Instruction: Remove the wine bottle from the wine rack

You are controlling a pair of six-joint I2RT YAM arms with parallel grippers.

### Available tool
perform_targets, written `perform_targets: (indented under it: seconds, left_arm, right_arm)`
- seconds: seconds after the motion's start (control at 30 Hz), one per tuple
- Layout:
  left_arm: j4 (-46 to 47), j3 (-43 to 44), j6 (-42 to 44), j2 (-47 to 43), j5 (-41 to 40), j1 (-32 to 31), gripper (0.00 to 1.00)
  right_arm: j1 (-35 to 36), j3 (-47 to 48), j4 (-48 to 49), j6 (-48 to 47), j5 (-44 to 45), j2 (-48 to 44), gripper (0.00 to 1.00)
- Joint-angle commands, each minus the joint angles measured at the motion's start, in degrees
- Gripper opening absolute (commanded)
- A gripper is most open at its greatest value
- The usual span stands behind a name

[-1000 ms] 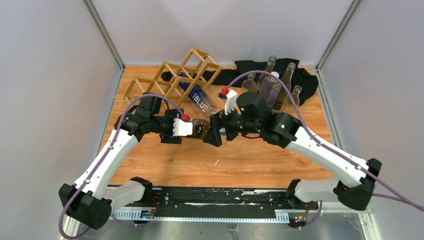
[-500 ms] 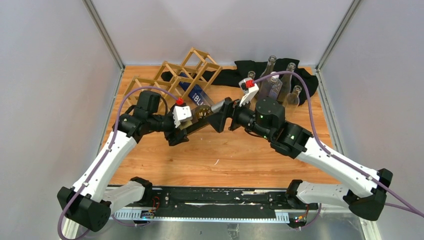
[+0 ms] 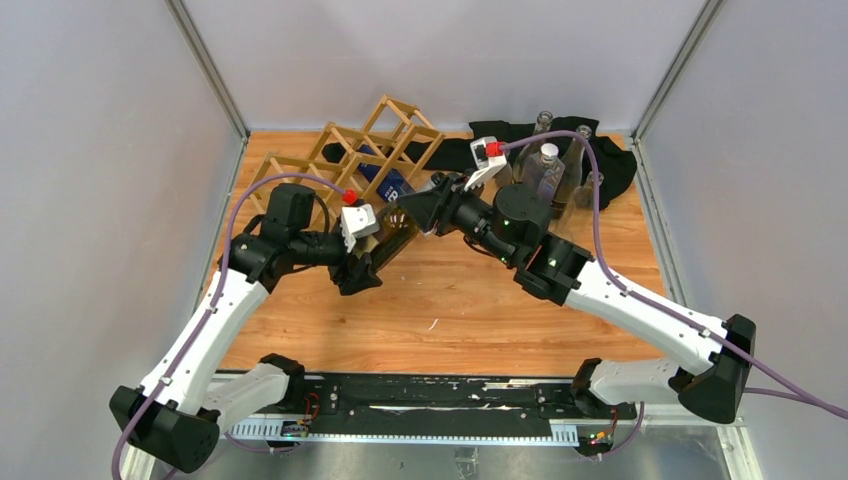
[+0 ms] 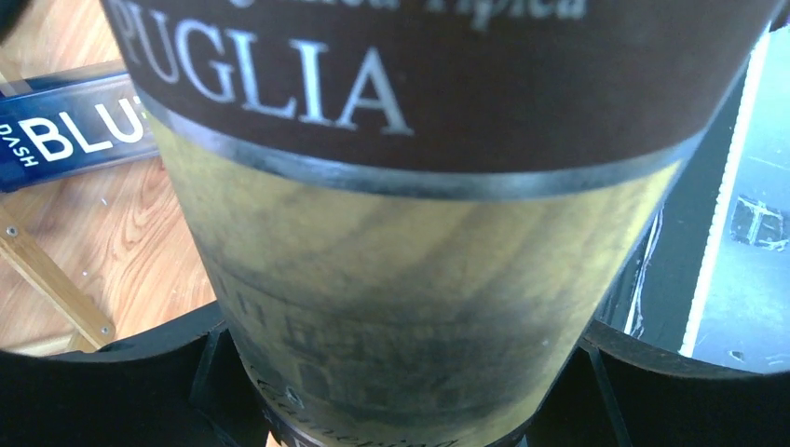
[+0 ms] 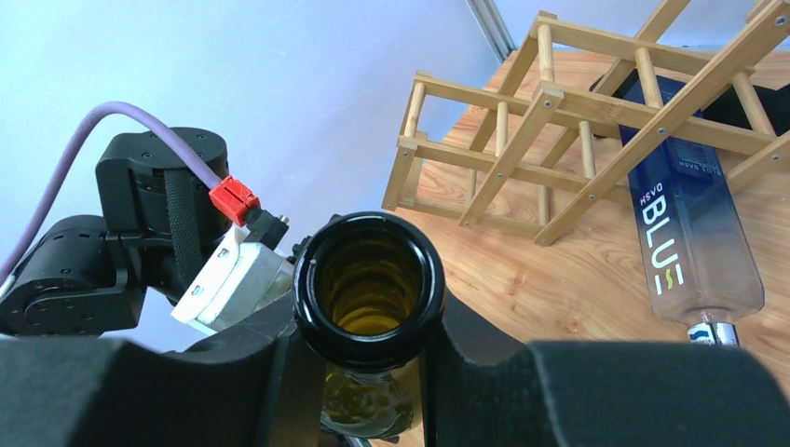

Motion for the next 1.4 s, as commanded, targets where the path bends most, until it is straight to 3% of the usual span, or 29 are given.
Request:
perform_targets:
  seconds: [0.0,0.13,0.3,0.4,0.43,0.53,0.57,0.93,1.37]
  left_arm:
    - [4.7,0.3,-0.4,-2.1,4.2,-0.4,0.00]
    - [4.6,-0.1,-0.1,-2.0,4.5,-0.4,0.00]
    - [4.4,-0.4,0.5,-2.0,5.2,-0.4,0.00]
    - [4.3,-0.3,0.4,-1.9,4.9,-0.4,0.03]
    - [4.2,0.0,-0.2,-1.7,4.1,-0.4,0.14]
    - [3.4,1.0,-2.4,-0.7,0.0,-0.4,0.89]
    - [3.0,1.2,-2.3,-0.2,-1.4,-0.4,0.98]
    - [-5.1,9.2,-0.5,7.6,-1.0,4.7,1.00]
    - [-6.4,15.8,-1.0,11.8,-2.4,8.3,1.00]
  right_arm:
    - [0.0,2.2,-0.7,-1.9,2.3,1.5,0.27]
    - [-0.2,2.9,-1.2,-2.8,3.0,1.7,0.11]
    - [-0.6,4.4,-1.8,-4.0,4.3,3.5,0.23]
    - [-0.6,5.9,-1.9,-5.3,4.5,5.1,0.00]
    - [-0.7,6.5,-2.5,-5.9,4.8,5.6,0.00]
    - [-0.9,7.7,-4.4,-8.4,6.4,5.5,0.00]
    - [-1.0,7.9,-5.2,-9.6,7.0,5.3,0.00]
    - [-6.7,8.5,-14.5,-24.2,14.3,4.3,0.00]
    - [-16.3,7.2,-10.8,-33.3,16.6,10.5,0.00]
